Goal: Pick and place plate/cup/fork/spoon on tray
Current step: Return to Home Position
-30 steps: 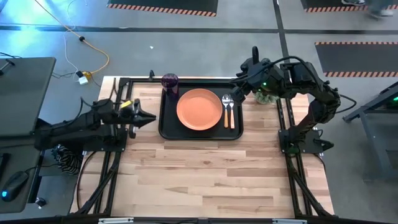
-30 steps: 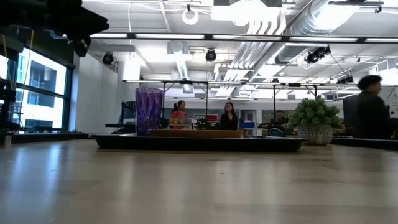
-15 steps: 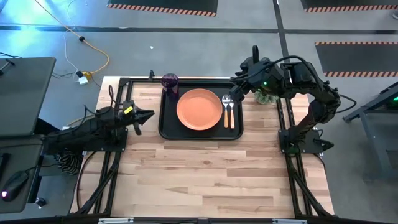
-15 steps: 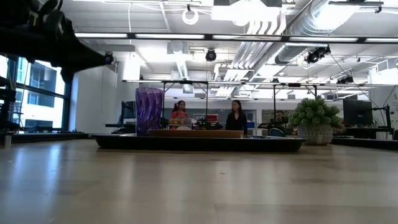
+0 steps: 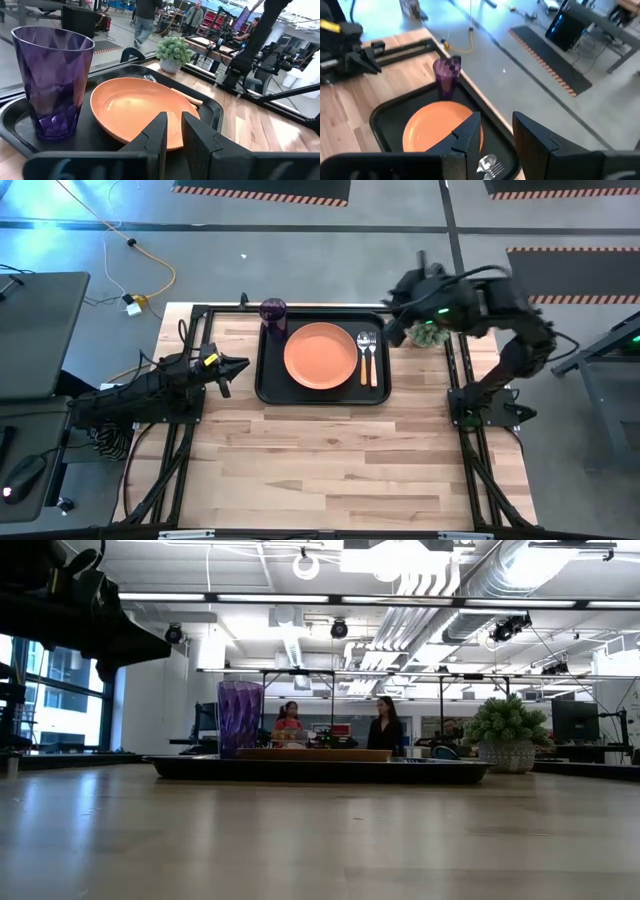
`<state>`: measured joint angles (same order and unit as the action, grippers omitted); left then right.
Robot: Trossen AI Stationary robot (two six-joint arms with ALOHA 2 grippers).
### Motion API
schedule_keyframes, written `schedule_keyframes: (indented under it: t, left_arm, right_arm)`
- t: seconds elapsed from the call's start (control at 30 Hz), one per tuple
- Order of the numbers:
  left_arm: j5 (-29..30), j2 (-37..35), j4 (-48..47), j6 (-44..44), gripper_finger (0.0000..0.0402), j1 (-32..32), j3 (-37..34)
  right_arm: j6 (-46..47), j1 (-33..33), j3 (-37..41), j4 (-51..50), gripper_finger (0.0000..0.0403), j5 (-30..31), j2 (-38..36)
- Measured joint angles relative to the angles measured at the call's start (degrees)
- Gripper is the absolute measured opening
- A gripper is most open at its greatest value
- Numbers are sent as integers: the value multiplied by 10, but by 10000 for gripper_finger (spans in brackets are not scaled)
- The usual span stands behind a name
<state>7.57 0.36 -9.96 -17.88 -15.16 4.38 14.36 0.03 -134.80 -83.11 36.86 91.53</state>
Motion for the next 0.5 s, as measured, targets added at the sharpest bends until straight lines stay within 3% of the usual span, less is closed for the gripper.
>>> schedule_keyframes:
  t: [0.27, 0.37, 0.5]
  left_arm:
    - [-2, 0, 0, 0, 46, 0, 0]
    - [-2, 0, 0, 0, 46, 0, 0]
    - [-2, 0, 0, 0, 46, 0, 0]
  right_arm:
    - [-25, 5, 25, 1, 106, -2, -107]
    - [-20, 11, 106, 24, 106, 2, -168]
    - [-13, 22, 278, 133, 106, -3, -268]
